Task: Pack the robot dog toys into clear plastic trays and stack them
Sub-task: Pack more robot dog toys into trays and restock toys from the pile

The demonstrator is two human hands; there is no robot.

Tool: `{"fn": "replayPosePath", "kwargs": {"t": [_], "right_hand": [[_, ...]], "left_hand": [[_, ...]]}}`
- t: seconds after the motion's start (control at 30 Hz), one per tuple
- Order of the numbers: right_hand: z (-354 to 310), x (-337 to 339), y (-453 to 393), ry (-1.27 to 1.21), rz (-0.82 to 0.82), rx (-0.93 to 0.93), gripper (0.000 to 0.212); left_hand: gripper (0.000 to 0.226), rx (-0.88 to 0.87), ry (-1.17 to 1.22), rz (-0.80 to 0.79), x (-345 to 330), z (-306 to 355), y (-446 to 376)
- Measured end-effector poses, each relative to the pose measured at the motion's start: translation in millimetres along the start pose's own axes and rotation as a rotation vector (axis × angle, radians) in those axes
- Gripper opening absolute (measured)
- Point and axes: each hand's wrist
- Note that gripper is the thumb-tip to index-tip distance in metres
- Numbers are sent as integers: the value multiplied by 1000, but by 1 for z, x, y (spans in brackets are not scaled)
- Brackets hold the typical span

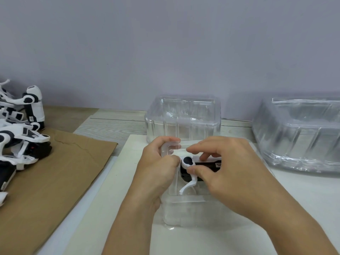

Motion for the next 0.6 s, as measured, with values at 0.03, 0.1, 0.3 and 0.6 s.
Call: {"fn": "replayPosePath", "kwargs": {"t": [0.03, 0.1, 0.3, 0.6], "right_hand": [[-2, 0, 0, -14, -17, -3, 18], [-5, -1, 0, -17, -36, -11, 13], [-14, -9, -2, 59, -28, -71, 17], [-16, -7, 1, 70, -67, -82, 25]], "left_hand": [[49, -2, -1, -3, 0, 0, 0], [49, -5, -6, -9, 0, 0, 0], [53, -14, -11, -6, -2, 0, 1], [50, -13, -21, -14, 0, 1, 2]]}}
Point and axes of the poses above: each hand's wrist, its own y-axis away from the middle knuckle, its own x-axis out of the back of the hand, z = x × y, and after that the axes turned 7 degrees about z, right-handed
